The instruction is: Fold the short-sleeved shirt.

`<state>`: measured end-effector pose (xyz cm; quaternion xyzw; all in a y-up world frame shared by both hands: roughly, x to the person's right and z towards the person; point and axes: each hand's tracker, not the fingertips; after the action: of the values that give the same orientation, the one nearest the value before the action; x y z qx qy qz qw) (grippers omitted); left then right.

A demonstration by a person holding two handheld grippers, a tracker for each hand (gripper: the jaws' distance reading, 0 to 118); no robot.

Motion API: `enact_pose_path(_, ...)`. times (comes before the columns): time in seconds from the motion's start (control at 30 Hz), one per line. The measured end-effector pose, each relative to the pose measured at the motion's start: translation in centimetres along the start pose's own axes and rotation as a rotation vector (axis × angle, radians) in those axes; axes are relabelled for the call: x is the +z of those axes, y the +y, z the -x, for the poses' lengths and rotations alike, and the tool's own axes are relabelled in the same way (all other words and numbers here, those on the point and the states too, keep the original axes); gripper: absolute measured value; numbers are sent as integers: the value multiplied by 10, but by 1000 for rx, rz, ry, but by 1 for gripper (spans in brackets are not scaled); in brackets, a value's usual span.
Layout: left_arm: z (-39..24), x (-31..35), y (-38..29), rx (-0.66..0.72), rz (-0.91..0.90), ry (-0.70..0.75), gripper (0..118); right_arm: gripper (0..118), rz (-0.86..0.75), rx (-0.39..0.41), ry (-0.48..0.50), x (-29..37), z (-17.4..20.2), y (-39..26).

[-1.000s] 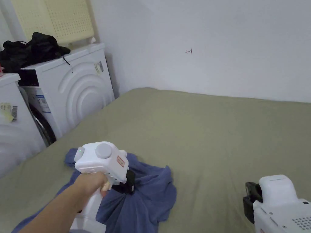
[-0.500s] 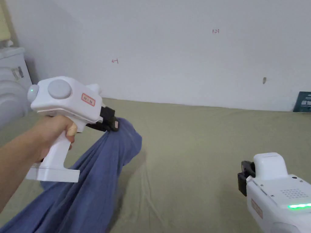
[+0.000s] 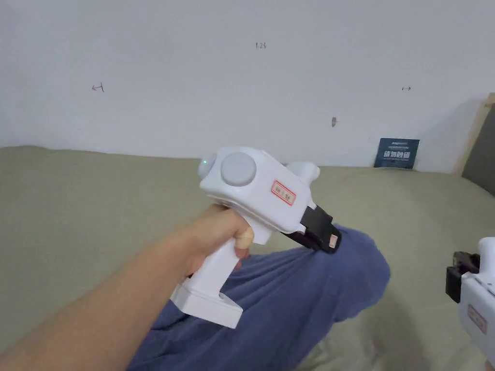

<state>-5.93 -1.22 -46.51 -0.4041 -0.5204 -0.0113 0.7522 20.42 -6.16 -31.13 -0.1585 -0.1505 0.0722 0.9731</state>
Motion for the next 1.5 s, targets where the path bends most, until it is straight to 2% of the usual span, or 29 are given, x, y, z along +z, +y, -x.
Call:
enact_pose_path(0.03,-3,-20,-8,-18,34,-14,3,0,7,-2,-4,1,-4,-4)
enact_pose_path(0.1,4,-58,-26,-42,102,69,4,0,24,0,-17,0,-9,-12)
enact_pose_path(0.13,9,-75,-37,-11,125,107,6,0,38,4,-17,0,-9,-16)
enact_pose_path(0.17,16,-88,-49,37,146,138,14,0,49,8,-13,0,-9,-21)
enact_pose_path(0.2,23,-99,-59,86,145,160,35,0,58,10,-8,0,-8,-25)
enact_pose_path(0.23,33,-104,-71,145,138,175,76,0,67,13,-2,-1,-6,-27)
enact_pose_path(0.27,41,-103,-80,213,146,186,95,0,74,14,4,-2,-4,-29)
enact_pose_path(0.33,53,-83,-87,337,117,180,94,0,84,9,21,-1,1,-29)
enact_pose_path(0.4,55,-45,-90,381,24,275,90,0,82,6,47,-1,8,-25)
enact_pose_path(0.47,52,10,-89,310,-150,314,71,0,70,1,66,0,14,-16)
enact_pose_path(0.57,49,90,-102,336,-329,436,25,0,55,-31,105,2,22,-3)
enact_pose_path(0.63,47,136,-119,374,-415,558,15,0,45,-37,117,4,28,5)
enact_pose_path(0.67,47,155,-131,378,-442,620,0,0,43,-42,127,5,31,9)
enact_pose_path(0.73,51,183,-154,377,-488,690,0,0,47,-50,145,7,35,14)
enact_pose_path(0.8,56,204,-179,444,-471,767,0,0,52,-45,157,8,40,14)
enact_pose_path(1.0,81,217,-231,554,-409,821,0,0,93,-24,183,8,49,0)
enact_pose_path(1.13,115,205,-218,568,-267,801,0,0,124,-5,185,3,51,-7)
enact_pose_path(1.3,176,173,-171,554,-38,746,0,0,140,2,181,-5,49,-9)
enact_pose_path(1.33,188,162,-160,515,-8,761,5,0,142,10,182,-7,49,-10)
enact_pose_path(1.37,199,153,-151,487,24,771,28,0,150,18,182,-10,49,-11)
enact_pose_path(1.43,221,132,-139,494,95,784,108,0,174,26,178,-13,50,-14)
enact_pose_path(1.47,232,122,-138,521,101,781,114,0,185,28,177,-15,49,-16)
enact_pose_path(1.5,241,115,-137,541,106,764,113,0,190,27,176,-16,48,-18)
